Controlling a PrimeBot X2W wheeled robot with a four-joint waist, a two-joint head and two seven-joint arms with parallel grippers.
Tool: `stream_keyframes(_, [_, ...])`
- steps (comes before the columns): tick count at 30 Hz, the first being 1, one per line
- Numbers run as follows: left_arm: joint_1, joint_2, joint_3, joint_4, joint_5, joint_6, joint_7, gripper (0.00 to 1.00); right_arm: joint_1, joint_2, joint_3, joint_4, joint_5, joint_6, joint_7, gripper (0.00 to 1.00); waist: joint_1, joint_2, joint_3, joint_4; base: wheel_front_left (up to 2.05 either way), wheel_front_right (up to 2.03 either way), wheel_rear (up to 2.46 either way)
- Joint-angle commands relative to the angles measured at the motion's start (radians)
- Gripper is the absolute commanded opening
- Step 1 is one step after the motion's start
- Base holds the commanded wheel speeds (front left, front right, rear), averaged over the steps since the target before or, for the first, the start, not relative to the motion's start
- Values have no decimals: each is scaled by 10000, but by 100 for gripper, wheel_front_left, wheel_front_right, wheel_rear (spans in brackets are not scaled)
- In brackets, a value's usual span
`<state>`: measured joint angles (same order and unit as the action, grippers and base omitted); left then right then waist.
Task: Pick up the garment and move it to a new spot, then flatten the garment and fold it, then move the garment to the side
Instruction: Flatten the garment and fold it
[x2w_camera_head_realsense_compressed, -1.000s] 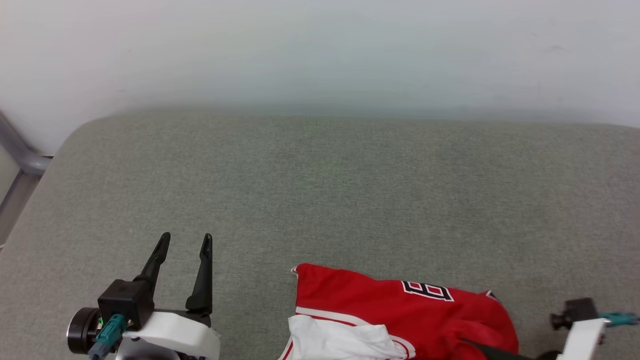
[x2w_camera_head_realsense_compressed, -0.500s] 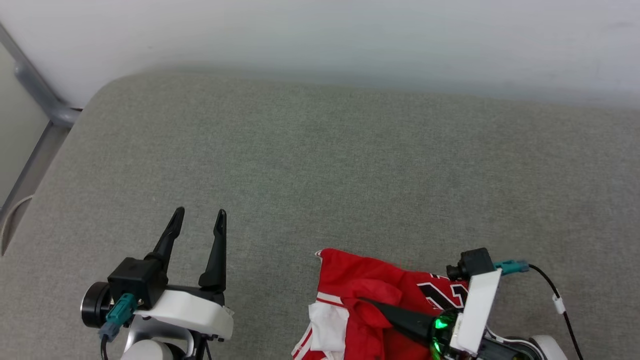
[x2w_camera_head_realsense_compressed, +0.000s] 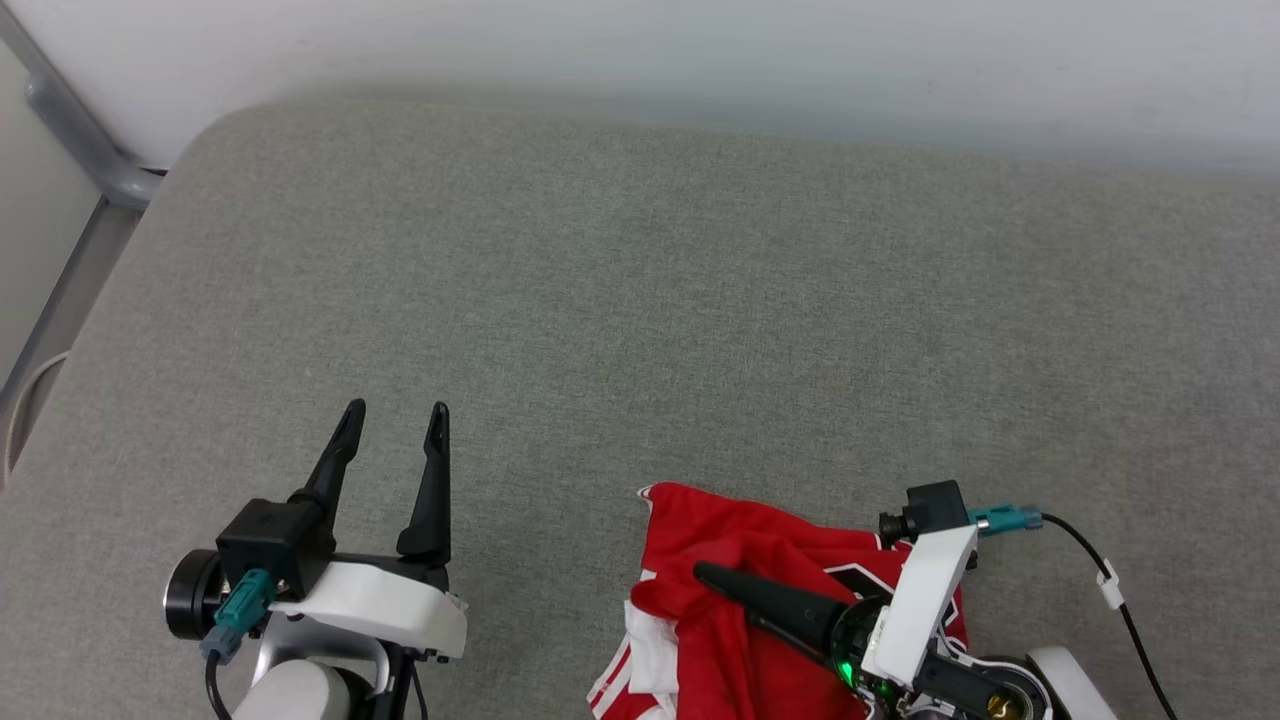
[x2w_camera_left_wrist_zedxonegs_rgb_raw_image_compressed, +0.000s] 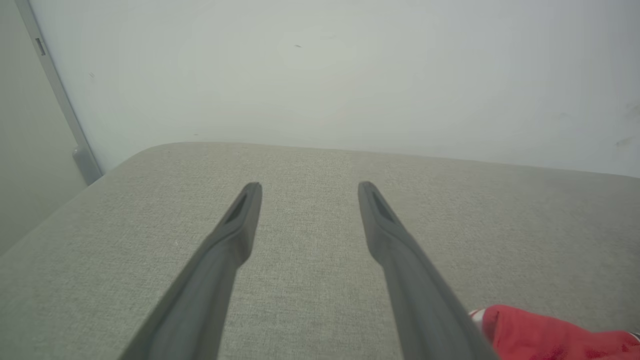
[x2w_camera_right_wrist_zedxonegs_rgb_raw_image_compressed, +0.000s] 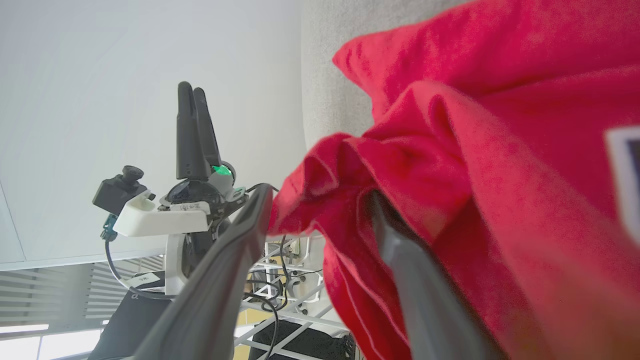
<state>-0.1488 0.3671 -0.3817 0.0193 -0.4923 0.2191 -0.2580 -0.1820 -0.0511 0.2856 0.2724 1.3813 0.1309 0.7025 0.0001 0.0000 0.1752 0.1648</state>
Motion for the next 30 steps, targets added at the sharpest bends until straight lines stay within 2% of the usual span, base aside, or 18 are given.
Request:
stream_keyframes(1, [-125, 0, 28, 10, 40, -46, -34, 100, -122, 12, 42, -112, -39, -5, -82, 100, -1, 0, -74, -72, 0, 0, 0])
stream_keyframes(7, [-58, 106, 35, 64, 91, -80, -51, 100, -187, -253, 204, -1346, -772, -5, -1033, 100, -1, 0, -359, -358, 0, 0, 0])
stream_keyframes(14, [124, 207, 42, 50, 102, -18, -39, 100, -60, -1037, -94, -2293, -3357, -5, -3486, 100, -1, 0, -634, -672, 0, 0, 0])
stream_keyframes(19, [247, 244, 77, 68, 141, 71, -50, 100, 356, -1402, -1196, -2279, -6117, -5, -5148, 100, -1, 0, -908, -903, 0, 0, 0])
stream_keyframes(24, [474, 282, 170, 34, 232, 165, -67, 100, 919, -1232, -2720, -2754, -8688, -5, -6148, 100, -1, 0, -1247, -1087, 0, 0, 0])
stream_keyframes(30, [898, 371, 262, -30, 371, 279, -79, 100, 1679, -818, -3698, -3622, -10674, -5, -6684, 100, -1, 0, -1736, -1292, 0, 0, 0])
